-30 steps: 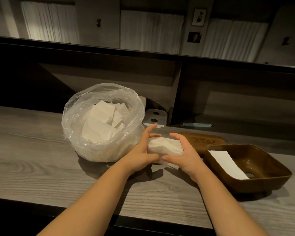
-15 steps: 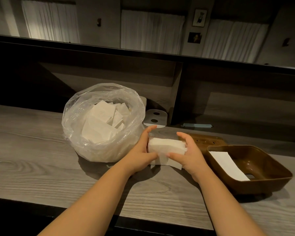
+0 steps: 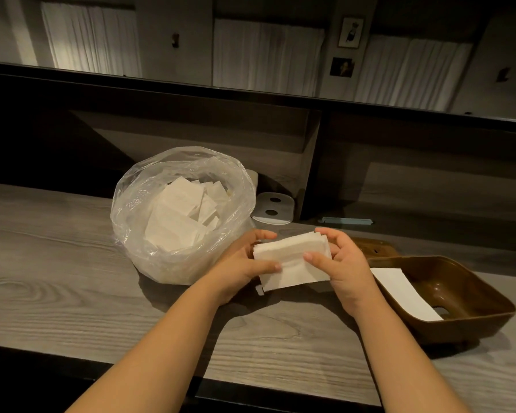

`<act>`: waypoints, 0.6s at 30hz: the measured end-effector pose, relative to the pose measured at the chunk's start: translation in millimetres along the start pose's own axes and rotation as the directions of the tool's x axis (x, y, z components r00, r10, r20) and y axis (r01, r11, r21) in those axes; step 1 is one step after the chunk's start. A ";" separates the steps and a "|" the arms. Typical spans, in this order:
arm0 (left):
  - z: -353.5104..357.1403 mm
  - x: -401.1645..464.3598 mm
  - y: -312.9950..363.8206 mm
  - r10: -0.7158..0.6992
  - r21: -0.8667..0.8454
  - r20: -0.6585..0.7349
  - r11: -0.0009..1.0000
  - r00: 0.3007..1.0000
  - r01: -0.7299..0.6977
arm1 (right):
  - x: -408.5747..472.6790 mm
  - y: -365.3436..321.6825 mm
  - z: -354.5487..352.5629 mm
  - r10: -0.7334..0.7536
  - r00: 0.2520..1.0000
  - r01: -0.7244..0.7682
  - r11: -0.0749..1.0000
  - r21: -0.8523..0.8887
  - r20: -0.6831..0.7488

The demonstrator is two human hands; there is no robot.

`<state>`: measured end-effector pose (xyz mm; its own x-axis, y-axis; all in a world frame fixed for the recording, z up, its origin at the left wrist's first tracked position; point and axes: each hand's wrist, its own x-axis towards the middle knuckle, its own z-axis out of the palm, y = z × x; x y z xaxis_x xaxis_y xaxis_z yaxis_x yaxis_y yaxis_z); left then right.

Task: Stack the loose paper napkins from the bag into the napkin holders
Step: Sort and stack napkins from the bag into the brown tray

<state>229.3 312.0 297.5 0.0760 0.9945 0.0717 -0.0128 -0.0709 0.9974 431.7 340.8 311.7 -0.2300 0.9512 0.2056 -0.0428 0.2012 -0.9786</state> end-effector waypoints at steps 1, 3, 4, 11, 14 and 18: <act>-2.4 -1.6 1.9 -0.053 -0.094 0.096 0.994 0.994 0.062 | -1.0 -2.9 0.2 -0.018 1.000 0.017 1.000 0.019 0.010; -4.9 -5.5 4.6 -0.107 -0.253 0.315 0.948 0.943 0.192 | -4.4 -7.3 1.3 -0.036 0.999 0.036 0.999 0.011 0.035; -4.6 -7.1 5.6 -0.135 -0.296 0.397 0.917 0.908 0.266 | -5.9 -9.4 2.0 -0.035 0.998 0.034 0.999 0.010 0.056; 13.6 -11.3 1.1 -0.179 -0.255 0.499 0.905 0.848 0.341 | -18.8 -23.8 9.6 -0.080 0.955 0.107 0.991 -0.081 0.285; 13.6 -14.4 8.8 -0.136 -0.119 0.539 0.965 0.831 0.234 | -18.5 -23.7 7.2 -0.105 0.956 0.144 0.981 -0.127 0.274; 10.9 -12.8 11.6 -0.084 0.048 0.406 0.996 0.910 0.070 | -16.8 -22.7 2.0 -0.149 0.960 0.167 0.984 -0.056 0.237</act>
<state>239.0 297.6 308.2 0.4749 0.8799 -0.0153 0.0407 -0.0046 0.9992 434.6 319.8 330.5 -0.4451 0.8277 0.3418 -0.0263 0.3695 -0.9289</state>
